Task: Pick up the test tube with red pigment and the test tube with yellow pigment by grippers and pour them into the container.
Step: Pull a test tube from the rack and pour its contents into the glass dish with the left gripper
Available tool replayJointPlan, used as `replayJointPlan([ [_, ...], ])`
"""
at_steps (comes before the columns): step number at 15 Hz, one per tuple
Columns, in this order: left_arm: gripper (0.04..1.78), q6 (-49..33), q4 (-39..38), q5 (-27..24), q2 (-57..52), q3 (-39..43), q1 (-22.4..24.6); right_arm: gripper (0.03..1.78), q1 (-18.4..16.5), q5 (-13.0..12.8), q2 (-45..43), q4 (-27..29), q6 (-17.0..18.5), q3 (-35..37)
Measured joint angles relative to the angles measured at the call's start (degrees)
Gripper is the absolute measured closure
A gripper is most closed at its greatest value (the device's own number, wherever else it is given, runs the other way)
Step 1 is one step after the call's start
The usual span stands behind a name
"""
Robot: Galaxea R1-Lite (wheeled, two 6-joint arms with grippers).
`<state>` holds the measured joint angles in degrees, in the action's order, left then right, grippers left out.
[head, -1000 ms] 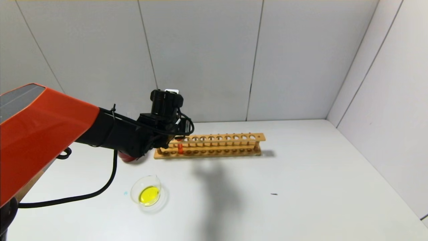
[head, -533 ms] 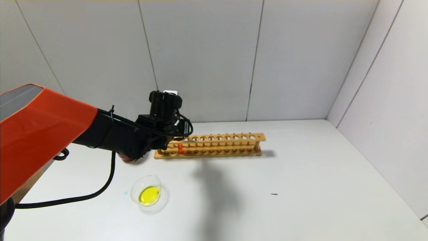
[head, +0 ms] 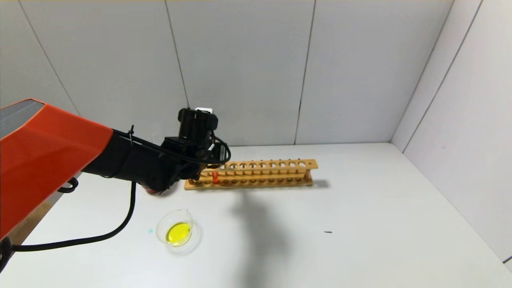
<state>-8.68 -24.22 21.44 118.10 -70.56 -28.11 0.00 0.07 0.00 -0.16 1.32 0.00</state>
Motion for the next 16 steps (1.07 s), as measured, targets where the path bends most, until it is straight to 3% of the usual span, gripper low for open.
replayJointPlan([
  [6, 1.51, 0.98, 0.8, 0.82, -1.38, -0.74, -0.96, 0.1, 0.0, 0.0, 0.0, 0.0, 0.0, 0.0],
  [16, 1.51, 2.29, 10.17, 1.93, -7.19, -5.66, -3.52, 0.1, 0.0, 0.0, 0.0, 0.02, 0.0, 0.0],
])
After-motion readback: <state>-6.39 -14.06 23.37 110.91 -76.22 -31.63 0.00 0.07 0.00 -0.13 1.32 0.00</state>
